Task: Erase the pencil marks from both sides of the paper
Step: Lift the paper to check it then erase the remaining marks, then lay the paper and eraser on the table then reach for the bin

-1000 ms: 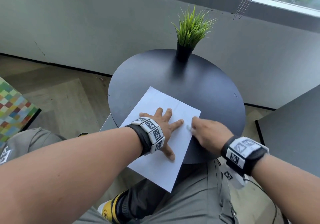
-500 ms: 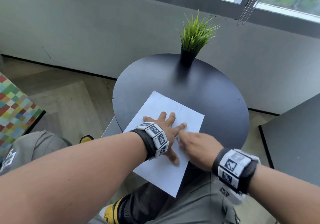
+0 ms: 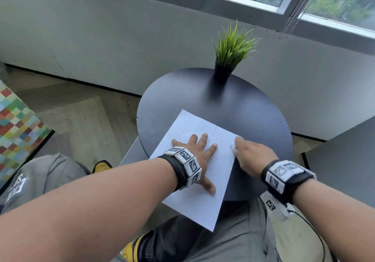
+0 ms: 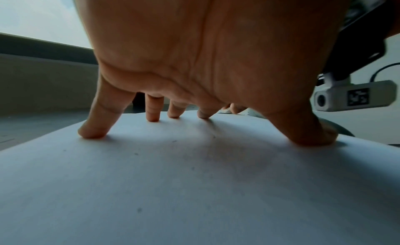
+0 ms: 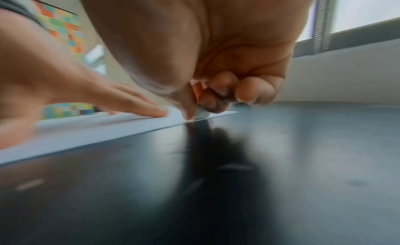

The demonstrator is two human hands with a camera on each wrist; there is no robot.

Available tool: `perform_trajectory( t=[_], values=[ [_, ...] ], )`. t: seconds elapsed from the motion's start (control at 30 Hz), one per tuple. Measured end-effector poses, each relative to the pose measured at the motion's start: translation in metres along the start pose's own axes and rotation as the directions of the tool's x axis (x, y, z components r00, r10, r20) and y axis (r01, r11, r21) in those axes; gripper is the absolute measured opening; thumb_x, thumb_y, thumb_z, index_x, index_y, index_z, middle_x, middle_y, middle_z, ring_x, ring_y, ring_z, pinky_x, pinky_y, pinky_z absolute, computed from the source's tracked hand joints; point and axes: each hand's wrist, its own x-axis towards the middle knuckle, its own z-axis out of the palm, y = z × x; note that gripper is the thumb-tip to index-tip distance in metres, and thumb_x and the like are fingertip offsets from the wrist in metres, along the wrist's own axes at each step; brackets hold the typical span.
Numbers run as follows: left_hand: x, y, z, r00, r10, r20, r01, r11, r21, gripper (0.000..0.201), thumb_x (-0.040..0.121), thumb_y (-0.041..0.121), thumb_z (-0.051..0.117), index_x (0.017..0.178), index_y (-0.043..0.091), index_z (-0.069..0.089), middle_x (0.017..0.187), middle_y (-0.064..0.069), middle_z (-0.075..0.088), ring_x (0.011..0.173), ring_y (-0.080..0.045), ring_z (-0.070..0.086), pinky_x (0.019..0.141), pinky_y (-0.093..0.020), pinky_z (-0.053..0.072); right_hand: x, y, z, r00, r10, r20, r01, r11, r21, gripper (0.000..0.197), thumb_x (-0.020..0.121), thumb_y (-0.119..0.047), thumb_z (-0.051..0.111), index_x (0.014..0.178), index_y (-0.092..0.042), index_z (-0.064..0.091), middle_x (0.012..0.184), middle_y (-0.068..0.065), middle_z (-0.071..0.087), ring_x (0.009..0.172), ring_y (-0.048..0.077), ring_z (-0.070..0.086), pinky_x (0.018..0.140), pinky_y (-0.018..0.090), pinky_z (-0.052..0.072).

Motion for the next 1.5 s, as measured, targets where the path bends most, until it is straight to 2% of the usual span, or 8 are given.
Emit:
perform_trajectory(
  t=[0.23, 0.47, 0.57, 0.83, 0.97, 1.13, 1.4, 1.5],
  values=[
    [-0.018, -0.05, -0.01, 0.971, -0.185, -0.151, 0.149, 0.963, -0.224, 0.079, 0.082, 0.072, 0.054, 0.149, 0.038, 0.029, 0.16, -0.003, 0.01, 0.146, -0.027, 0.01, 0.11, -0.049, 0.035, 0.016, 0.059, -0.001, 0.972, 0.236, -0.013, -0.233, 0.967, 0.106, 0.018, 0.098, -0.04, 0.041, 0.099, -0.022, 0.042, 0.104, 0.008, 0.054, 0.096, 0.034, 0.053, 0.088, 0.046, 0.047],
    [-0.059, -0.113, 0.013, 0.837, -0.546, 0.04, 0.45, 0.644, -0.618, 0.058, 0.077, 0.065, 0.067, 0.106, 0.02, 0.042, 0.111, -0.008, 0.046, 0.084, -0.028, 0.06, 0.069, -0.038, 0.055, -0.017, 0.007, 0.019, 0.996, -0.015, -0.083, 0.026, 0.99, 0.137, 0.025, 0.092, -0.043, 0.051, 0.11, -0.026, 0.051, 0.109, -0.002, 0.047, 0.113, 0.025, 0.047, 0.09, 0.04, 0.044],
    [-0.069, -0.116, 0.016, 0.878, -0.473, 0.07, 0.352, 0.539, -0.765, 0.056, 0.084, 0.061, 0.066, 0.072, 0.015, 0.036, 0.061, 0.003, 0.044, 0.045, -0.015, 0.037, 0.047, -0.025, 0.027, -0.024, -0.02, 0.024, 0.996, -0.073, -0.058, 0.081, 0.986, 0.146, 0.032, 0.094, -0.042, 0.047, 0.123, -0.029, 0.052, 0.112, -0.003, 0.049, 0.115, 0.022, 0.05, 0.092, 0.035, 0.042],
    [-0.085, -0.103, -0.012, 0.921, -0.313, -0.233, -0.115, 0.353, -0.928, 0.008, 0.088, 0.014, 0.071, 0.081, 0.016, 0.073, 0.068, 0.006, 0.069, 0.055, -0.007, 0.056, 0.053, -0.019, 0.044, -0.027, -0.017, -0.009, 0.998, 0.046, 0.036, -0.055, 0.95, 0.306, 0.048, 0.095, -0.046, 0.054, 0.139, -0.029, 0.045, 0.123, 0.002, 0.058, 0.114, 0.022, 0.054, 0.09, 0.032, 0.043],
    [-0.089, -0.1, -0.035, 0.861, -0.322, -0.394, -0.393, 0.071, -0.917, 0.008, 0.089, -0.001, 0.067, 0.096, 0.002, 0.071, 0.079, 0.004, 0.071, 0.079, -0.012, 0.055, 0.076, -0.019, 0.043, -0.026, -0.011, -0.05, 0.985, 0.165, 0.056, -0.121, 0.409, 0.904, 0.047, 0.085, -0.043, 0.074, 0.113, -0.017, 0.046, 0.096, 0.004, 0.05, 0.072, 0.021, 0.058, 0.054, 0.031, 0.046],
    [-0.093, -0.098, -0.064, 0.784, -0.382, -0.489, -0.515, 0.038, -0.856, 0.026, 0.092, 0.0, 0.063, 0.079, 0.02, 0.075, 0.081, 0.001, 0.072, 0.064, -0.006, 0.063, 0.06, -0.016, 0.048, -0.038, -0.009, -0.114, 0.956, 0.18, -0.233, 0.232, 0.027, 0.972, 0.061, 0.046, -0.053, 0.092, 0.088, -0.013, 0.073, 0.088, 0.006, 0.068, 0.06, 0.017, 0.052, 0.047, 0.024, 0.046],
    [-0.067, -0.1, -0.024, 0.892, -0.348, -0.288, -0.271, 0.095, -0.958, 0.011, 0.095, 0.01, 0.064, 0.086, 0.013, 0.07, 0.078, -0.003, 0.071, 0.062, -0.009, 0.065, 0.054, -0.016, 0.047, -0.05, -0.021, -0.095, 0.986, 0.07, -0.151, 0.106, 0.434, 0.895, 0.012, 0.094, -0.021, 0.066, 0.097, -0.018, 0.077, 0.095, -0.001, 0.074, 0.079, 0.012, 0.059, 0.059, 0.027, 0.041],
    [-0.06, -0.107, -0.033, 0.85, -0.379, -0.365, -0.294, 0.233, -0.927, 0.009, 0.091, 0.017, 0.07, 0.094, 0.022, 0.064, 0.072, 0.011, 0.069, 0.063, -0.004, 0.062, 0.065, -0.024, 0.047, -0.042, -0.021, -0.096, 0.975, 0.164, -0.153, 0.083, 0.37, 0.925, 0.012, 0.096, -0.015, 0.061, 0.095, -0.01, 0.072, 0.083, 0.002, 0.066, 0.063, 0.014, 0.059, 0.052, 0.027, 0.044]
  ],
)
